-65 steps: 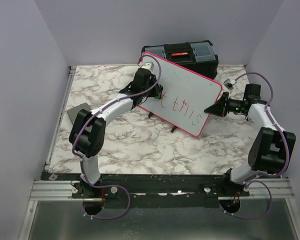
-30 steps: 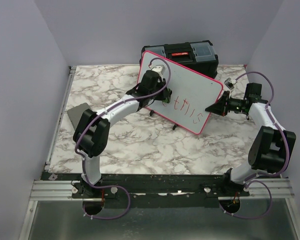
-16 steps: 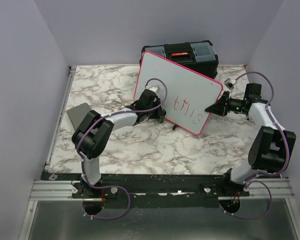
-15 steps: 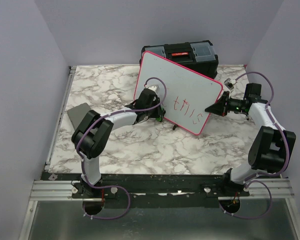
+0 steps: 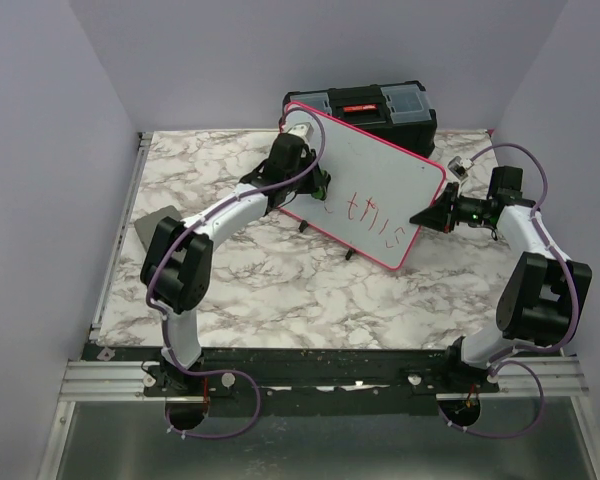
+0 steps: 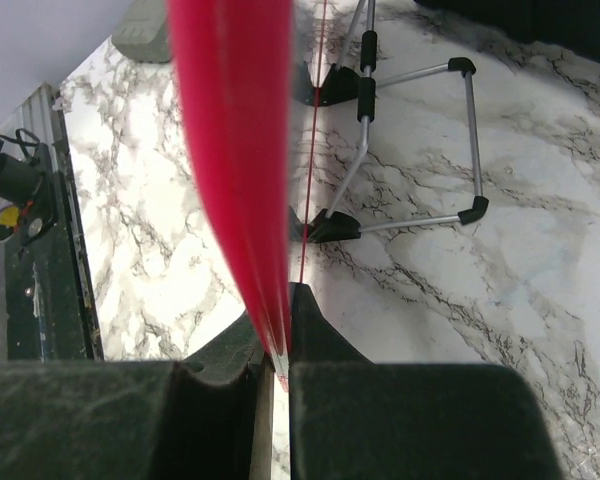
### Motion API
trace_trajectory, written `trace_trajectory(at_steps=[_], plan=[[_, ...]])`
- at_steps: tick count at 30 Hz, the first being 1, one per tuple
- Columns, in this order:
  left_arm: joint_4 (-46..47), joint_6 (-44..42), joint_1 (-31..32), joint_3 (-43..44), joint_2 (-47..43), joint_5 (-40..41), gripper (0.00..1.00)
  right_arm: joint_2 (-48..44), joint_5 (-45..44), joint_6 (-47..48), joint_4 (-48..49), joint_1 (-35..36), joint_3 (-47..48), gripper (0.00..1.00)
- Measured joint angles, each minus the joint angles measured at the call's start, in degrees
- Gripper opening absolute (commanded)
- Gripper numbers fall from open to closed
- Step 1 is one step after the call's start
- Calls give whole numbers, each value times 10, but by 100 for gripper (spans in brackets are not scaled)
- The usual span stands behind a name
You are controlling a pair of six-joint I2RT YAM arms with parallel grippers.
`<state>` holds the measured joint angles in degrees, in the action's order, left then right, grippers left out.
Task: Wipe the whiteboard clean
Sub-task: Erase the whiteboard at the whiteboard stand.
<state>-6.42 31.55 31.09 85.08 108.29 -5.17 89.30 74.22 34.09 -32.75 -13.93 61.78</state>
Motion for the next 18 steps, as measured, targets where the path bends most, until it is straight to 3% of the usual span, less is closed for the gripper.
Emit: trace_trajectory(at_steps=[7,18], plan=[[42,2,2,-21,1,0,0,0,0,0,0,0,0,1],[168,37,30,-159,-14,2,0,0,0,0,-1,-1,0,1]])
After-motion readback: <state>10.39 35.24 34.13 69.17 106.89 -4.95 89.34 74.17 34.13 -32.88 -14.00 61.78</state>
